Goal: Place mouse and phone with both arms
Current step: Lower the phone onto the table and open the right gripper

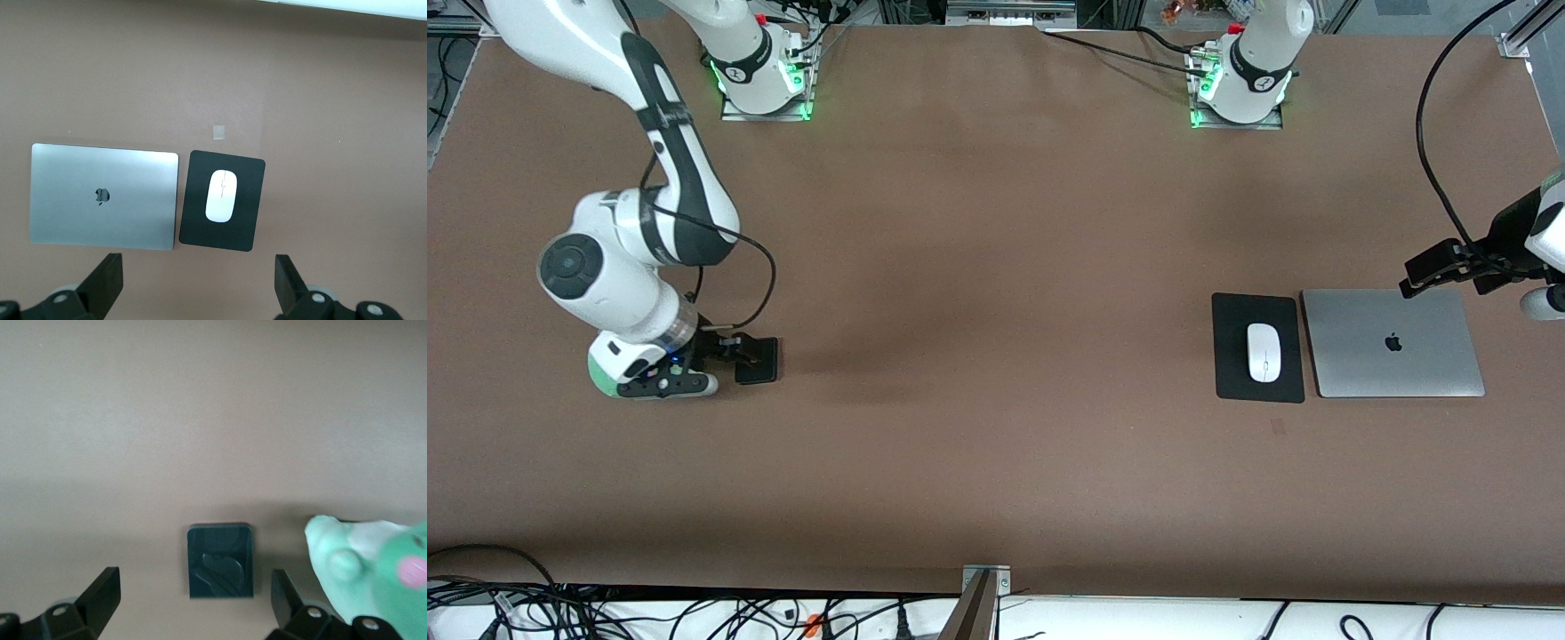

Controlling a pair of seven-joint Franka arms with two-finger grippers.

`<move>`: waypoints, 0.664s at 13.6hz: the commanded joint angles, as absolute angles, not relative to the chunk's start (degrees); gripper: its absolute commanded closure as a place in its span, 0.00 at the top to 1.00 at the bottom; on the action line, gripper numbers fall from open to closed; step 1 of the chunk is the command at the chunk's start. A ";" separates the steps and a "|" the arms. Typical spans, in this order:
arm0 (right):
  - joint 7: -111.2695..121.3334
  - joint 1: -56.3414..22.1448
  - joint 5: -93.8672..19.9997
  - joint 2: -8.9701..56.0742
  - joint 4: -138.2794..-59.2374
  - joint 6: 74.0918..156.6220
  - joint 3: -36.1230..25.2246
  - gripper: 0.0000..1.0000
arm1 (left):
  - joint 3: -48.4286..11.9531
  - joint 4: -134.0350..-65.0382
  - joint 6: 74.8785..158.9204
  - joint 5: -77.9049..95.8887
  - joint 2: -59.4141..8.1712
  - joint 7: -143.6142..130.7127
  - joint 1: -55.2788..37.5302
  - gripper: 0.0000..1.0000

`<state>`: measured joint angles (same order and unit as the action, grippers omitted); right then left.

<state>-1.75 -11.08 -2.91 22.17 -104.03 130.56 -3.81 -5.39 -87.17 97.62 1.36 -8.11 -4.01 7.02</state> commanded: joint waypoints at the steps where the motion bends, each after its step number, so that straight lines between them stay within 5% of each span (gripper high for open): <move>1: -0.35 -10.28 -4.04 16.45 -103.45 122.03 -4.83 1.00 | -5.54 -85.87 96.15 1.93 -8.26 -2.90 7.38 1.00; 9: -0.35 -7.56 -3.17 8.27 -94.05 96.52 -5.98 1.00 | -5.54 -85.87 96.15 1.93 -8.17 -2.90 7.47 1.00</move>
